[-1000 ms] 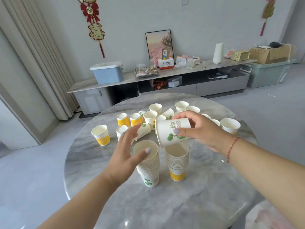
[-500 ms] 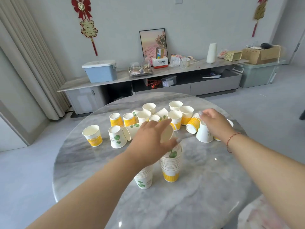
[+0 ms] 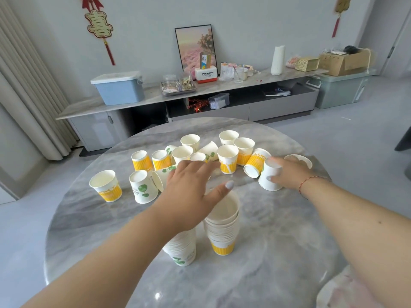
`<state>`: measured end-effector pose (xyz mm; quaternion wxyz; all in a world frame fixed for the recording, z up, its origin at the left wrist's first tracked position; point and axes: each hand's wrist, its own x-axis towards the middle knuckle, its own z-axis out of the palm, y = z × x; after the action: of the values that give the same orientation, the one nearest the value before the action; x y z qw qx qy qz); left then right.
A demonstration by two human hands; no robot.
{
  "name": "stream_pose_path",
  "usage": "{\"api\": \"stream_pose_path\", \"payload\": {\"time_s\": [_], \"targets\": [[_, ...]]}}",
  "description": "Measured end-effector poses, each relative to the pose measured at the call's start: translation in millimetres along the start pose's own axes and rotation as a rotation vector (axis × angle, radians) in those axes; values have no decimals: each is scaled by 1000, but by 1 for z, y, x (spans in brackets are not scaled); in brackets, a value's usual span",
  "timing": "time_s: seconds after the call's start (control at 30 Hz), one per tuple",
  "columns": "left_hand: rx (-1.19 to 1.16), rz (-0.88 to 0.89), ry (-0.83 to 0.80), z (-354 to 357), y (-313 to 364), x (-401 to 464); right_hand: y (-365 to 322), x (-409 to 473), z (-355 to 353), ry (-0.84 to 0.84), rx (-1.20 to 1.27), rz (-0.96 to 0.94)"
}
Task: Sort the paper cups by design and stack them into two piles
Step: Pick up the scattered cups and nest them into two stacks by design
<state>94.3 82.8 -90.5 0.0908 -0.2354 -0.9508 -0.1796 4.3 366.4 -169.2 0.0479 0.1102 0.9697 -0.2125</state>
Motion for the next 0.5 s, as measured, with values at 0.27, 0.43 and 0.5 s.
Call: {"api": "stream_pose_path", "payload": {"time_s": [0.27, 0.43, 0.5], "targets": [[-114, -142, -51, -5, -15, 14, -23, -9, 3, -87, 34, -194], [-243, -265, -177, -3, -12, 42, -45, -25, 17, -177, 77, -342], [-220, -309, -282, 2, -11, 59, -53, -30, 24, -204, 100, -394]]}}
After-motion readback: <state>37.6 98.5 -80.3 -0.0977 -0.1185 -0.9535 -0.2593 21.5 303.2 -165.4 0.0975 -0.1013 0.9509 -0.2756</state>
